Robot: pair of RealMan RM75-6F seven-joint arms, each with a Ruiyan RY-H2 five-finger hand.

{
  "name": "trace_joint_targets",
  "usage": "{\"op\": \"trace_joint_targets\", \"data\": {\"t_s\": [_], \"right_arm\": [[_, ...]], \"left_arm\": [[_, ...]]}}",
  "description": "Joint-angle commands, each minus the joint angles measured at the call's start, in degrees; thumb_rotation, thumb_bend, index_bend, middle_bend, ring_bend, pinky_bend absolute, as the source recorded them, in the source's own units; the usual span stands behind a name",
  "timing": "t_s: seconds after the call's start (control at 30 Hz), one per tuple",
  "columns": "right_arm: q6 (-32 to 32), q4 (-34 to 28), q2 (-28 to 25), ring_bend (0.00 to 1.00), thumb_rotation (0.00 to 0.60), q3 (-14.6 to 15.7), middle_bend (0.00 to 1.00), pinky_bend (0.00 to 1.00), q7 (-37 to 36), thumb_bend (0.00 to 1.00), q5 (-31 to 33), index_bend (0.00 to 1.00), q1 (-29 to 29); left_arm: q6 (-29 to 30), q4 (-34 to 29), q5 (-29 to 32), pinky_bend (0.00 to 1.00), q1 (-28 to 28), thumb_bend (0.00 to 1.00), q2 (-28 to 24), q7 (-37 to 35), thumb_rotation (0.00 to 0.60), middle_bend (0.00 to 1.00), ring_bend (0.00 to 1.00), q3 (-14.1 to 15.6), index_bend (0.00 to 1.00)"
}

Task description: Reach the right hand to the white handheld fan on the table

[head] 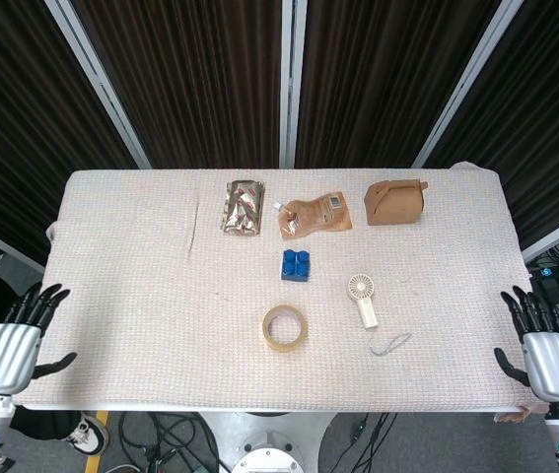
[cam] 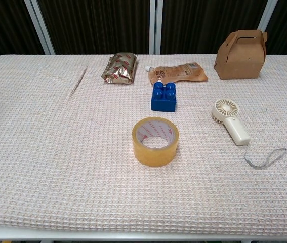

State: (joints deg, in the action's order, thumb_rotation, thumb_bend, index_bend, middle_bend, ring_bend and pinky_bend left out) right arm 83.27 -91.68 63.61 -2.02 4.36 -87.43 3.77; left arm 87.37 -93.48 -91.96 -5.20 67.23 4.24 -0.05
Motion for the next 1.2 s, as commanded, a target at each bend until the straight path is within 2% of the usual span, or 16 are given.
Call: {"op": "trace_joint_targets", "data": {"t_s": [0.03,0.13,0.2,0.23,0.33,0.37,0.53,0.6,0.63,0.7,0.73,0.8,0.87,1.2], "right_arm": [[-0.19,-0.57,-0.01,0.00,0.600,0.09,0.00,0.00,0.88,0.23,-0.55,0.00,0.42],[-1.00,-1.32,0.16,0.00,0.600,-0.03,0.00,0.00,1.59,0.26,-0.54,0.00,1.04],[-1.70,-1.58,0.58,0.00,0.600,-0.02,0.00,0.00,2.34,0.36,-0.64,0.00,1.56],[-2.10,-1.66,0.80,0.00,0.600,-0.01,0.00,0.00,2.69,0.46,-0.59,0.00,1.80],[-3.93,-2.00,1.68,0.00,0.600,-0.24,0.00,0.00,4.27,0.88,0.42,0.00,2.76],[-4.89,-2.23,2.15,0.00,0.600,-0.44,0.00,0.00,5.28,0.98,1.06,0.00,3.30],[-9.80,-3.01,4.29,0.00,0.600,-0.81,0.01,0.00,10.28,1.00,3.26,0.00,6.10],[-11.46,-3.43,5.51,0.02,0.600,-1.24,0.09,0.02,12.33,1.00,4.50,0.00,7.24],[-12.03,-3.57,6.15,0.08,0.600,-1.47,0.18,0.09,13.17,1.00,4.92,0.00,7.76],[-13.90,-4.00,7.49,0.34,0.600,-1.67,0.42,0.35,15.14,1.00,5.72,0.00,9.12],[-14.87,-4.23,7.97,0.45,0.600,-1.63,0.51,0.44,16.16,1.00,6.04,0.00,9.75],[-16.75,-4.58,9.13,0.58,0.600,-1.52,0.64,0.53,18.97,1.00,6.67,0.00,11.13],[-17.68,-4.38,10.69,0.66,0.600,-1.58,0.71,0.56,21.90,1.00,6.99,0.00,12.29],[-21.95,-4.08,17.03,0.77,0.600,-2.32,0.86,0.61,33.32,1.00,13.82,0.00,16.68]], "left_arm": [[-0.02,0.16,0.12,0.16,0.08,0.00,0.30,-0.16,0.600,0.09,0.01,0.06,0.12],[-0.37,0.26,0.18,0.16,0.03,0.00,0.53,-0.01,0.600,0.09,0.01,0.21,0.12],[-0.70,0.54,0.27,0.16,-0.14,0.00,0.60,0.09,0.600,0.09,0.01,0.17,0.12],[-0.84,0.63,0.32,0.16,-0.20,0.00,0.61,0.10,0.600,0.09,0.01,0.18,0.12],[-1.15,0.80,0.43,0.16,-0.24,0.00,0.60,-0.12,0.600,0.09,0.01,0.32,0.12],[-1.19,0.91,0.44,0.16,-0.23,0.00,0.62,-0.21,0.600,0.09,0.01,0.36,0.12],[-1.34,1.32,0.60,0.16,-0.21,0.00,0.70,-0.56,0.600,0.09,0.01,0.43,0.12],[-1.04,1.46,0.56,0.16,-0.13,0.00,0.69,-0.81,0.600,0.09,0.01,0.34,0.12],[-0.91,1.54,0.55,0.16,-0.10,0.00,0.65,-0.94,0.600,0.09,0.01,0.30,0.12],[-0.69,1.76,0.55,0.16,-0.04,0.00,0.41,-1.11,0.600,0.09,0.01,0.22,0.12],[-0.59,1.82,0.59,0.16,0.00,0.00,0.27,-1.22,0.600,0.09,0.01,0.18,0.12],[-0.37,1.96,0.72,0.16,0.13,0.00,-0.05,-1.55,0.600,0.09,0.01,0.11,0.12],[-0.25,2.20,0.89,0.16,0.29,0.00,-0.23,-1.95,0.600,0.09,0.01,0.14,0.12],[-0.73,3.56,1.56,0.16,0.36,0.00,0.17,-3.30,0.600,0.09,0.01,0.12,0.12]]}}
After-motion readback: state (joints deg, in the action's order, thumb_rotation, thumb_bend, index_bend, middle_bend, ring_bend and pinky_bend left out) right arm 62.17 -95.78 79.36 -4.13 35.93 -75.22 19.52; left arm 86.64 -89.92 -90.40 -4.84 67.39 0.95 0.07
